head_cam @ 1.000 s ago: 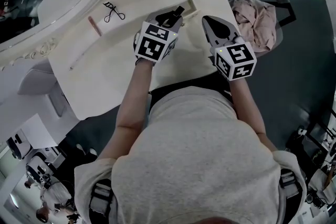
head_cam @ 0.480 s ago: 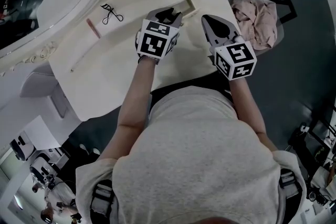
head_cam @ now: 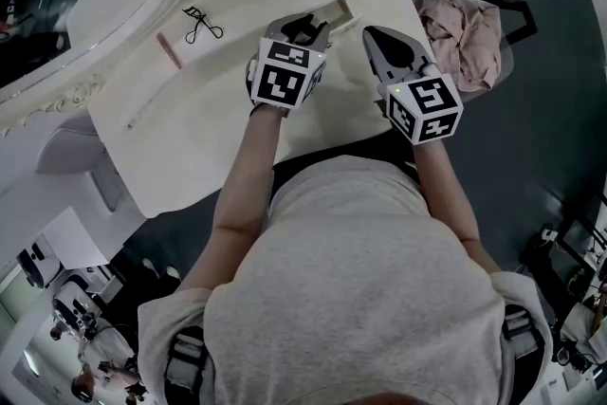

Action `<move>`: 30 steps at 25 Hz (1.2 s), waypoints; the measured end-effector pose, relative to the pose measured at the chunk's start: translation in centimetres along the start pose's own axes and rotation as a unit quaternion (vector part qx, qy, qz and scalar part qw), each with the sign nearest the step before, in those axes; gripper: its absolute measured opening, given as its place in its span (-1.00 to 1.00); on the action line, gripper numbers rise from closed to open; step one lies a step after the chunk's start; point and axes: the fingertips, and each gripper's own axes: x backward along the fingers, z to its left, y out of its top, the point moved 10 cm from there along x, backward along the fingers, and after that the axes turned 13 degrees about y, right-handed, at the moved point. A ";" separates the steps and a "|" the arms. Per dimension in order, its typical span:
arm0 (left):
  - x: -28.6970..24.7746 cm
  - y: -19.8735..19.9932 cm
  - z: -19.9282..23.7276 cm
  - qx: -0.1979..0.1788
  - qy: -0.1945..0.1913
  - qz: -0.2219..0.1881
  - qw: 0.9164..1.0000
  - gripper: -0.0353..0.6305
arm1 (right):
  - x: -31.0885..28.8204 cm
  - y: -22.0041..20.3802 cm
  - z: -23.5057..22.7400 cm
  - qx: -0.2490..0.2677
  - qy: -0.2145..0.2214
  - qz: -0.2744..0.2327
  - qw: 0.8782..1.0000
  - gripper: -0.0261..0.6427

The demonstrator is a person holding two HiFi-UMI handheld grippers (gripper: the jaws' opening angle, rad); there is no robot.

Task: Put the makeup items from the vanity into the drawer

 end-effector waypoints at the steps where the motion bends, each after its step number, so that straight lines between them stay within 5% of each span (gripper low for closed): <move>1: 0.0 0.0 0.0 -0.001 0.001 -0.001 1.000 -0.57 | 0.0 0.0 0.0 0.000 0.000 0.000 1.000 -0.90; 13: 0.4 0.1 -0.2 -0.015 0.001 -0.008 1.000 -0.56 | 0.3 0.0 0.3 0.005 -0.001 0.002 1.000 -0.90; 23: 1.5 -0.4 -0.6 -0.072 0.025 0.000 0.997 -0.59 | 0.6 -0.1 0.3 -0.002 -0.003 -0.002 1.000 -0.90; 30: 1.1 0.5 0.0 0.000 0.034 -0.049 0.998 -0.61 | 0.6 0.0 0.3 0.001 -0.011 -0.015 1.000 -0.89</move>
